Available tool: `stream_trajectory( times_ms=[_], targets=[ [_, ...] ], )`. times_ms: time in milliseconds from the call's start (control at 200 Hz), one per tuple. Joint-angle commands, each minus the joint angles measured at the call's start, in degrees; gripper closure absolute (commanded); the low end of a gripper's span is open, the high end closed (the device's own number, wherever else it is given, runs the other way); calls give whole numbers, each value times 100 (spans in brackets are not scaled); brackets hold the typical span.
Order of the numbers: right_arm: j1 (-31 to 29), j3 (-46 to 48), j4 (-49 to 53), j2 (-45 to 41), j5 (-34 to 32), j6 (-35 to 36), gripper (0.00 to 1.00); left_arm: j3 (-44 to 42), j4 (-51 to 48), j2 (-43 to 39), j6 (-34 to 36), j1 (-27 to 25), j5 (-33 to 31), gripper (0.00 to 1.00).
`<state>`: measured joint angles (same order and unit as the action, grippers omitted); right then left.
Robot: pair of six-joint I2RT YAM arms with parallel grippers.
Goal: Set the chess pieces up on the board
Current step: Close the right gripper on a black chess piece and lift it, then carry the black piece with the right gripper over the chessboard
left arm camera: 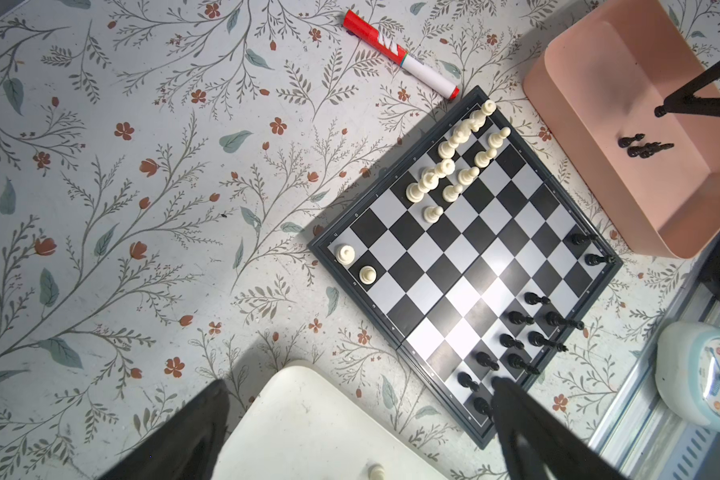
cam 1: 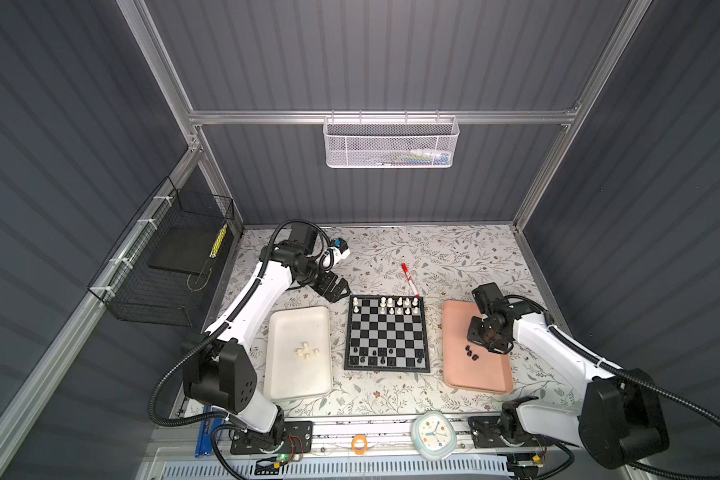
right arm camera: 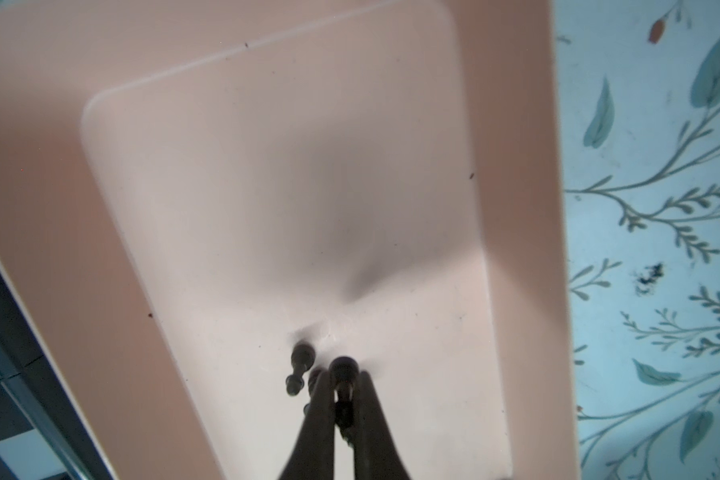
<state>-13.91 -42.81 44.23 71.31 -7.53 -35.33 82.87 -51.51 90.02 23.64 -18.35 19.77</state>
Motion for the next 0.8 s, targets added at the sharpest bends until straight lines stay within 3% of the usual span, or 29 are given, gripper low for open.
stream_trajectory(
  times_ms=[0, 470, 795],
  targets=[
    [21, -209, 300, -64, -29, 138, 93, 147, -205, -4, 126, -37, 95, 0],
    [-128, -702, 620, 21, 138, 283, 94, 134, -237, -37, 125, -55, 74, 0],
    [-612, -1200, 861, 125, 240, 150, 94, 119, -237, -63, 115, -64, 92, 0]
  ],
)
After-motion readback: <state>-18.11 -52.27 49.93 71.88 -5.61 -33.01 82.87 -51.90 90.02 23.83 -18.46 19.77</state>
